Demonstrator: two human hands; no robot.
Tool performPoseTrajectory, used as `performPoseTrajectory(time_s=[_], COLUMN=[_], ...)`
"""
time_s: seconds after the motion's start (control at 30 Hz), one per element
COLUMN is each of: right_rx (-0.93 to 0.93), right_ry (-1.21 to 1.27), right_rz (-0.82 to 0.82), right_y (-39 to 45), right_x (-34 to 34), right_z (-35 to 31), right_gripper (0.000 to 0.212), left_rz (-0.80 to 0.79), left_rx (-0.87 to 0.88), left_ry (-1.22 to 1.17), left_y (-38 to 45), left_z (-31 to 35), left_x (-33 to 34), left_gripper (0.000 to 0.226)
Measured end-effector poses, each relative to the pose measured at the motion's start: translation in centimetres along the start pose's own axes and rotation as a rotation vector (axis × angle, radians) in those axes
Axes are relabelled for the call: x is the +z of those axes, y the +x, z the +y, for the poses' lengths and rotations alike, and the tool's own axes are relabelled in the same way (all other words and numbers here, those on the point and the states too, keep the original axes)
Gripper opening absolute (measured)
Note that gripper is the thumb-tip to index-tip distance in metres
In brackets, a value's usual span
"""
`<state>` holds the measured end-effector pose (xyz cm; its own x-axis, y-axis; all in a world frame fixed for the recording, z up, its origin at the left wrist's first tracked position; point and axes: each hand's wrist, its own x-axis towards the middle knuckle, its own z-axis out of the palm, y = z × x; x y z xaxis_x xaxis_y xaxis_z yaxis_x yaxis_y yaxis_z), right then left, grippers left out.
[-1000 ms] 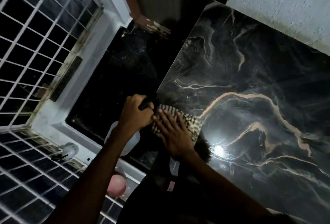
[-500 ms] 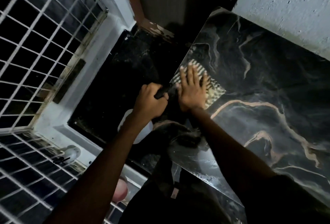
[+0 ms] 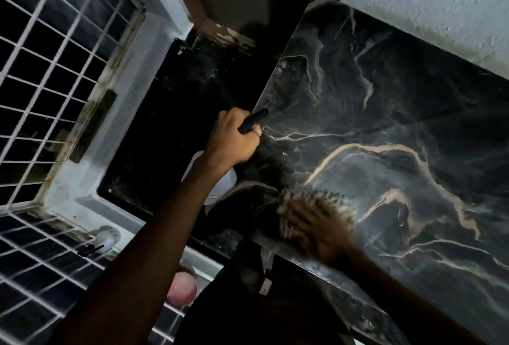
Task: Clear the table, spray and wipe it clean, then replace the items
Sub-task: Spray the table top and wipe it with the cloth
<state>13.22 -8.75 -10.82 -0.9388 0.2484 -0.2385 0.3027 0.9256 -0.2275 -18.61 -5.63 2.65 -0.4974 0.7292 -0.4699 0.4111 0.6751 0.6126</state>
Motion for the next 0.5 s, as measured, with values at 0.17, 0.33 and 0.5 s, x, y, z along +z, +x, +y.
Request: performPoseTrajectory(time_s=[0.17,0.33,0.5], right_rx=[0.405,0.651,0.272], right_ry=[-0.016,0.103,0.04], right_rz=[0.101,0.207,0.161], right_y=[7.6,17.9,14.2], right_x=[-4.9,-7.7,-4.5], right_z=[8.0,5.3,3.1], right_gripper=[0.062,0.063,0.064], left_rz=[-0.003,0.016,0.0], left_rx=[-0.018,0.005,0.052], left_ry=[-0.03,0.001,0.078], left_y=[-0.2,0.8,2.6], left_z=[0.0,0.9,2.3], left_x=[0.2,0.4,1.1], left_gripper=[0.038,0.025,0.02])
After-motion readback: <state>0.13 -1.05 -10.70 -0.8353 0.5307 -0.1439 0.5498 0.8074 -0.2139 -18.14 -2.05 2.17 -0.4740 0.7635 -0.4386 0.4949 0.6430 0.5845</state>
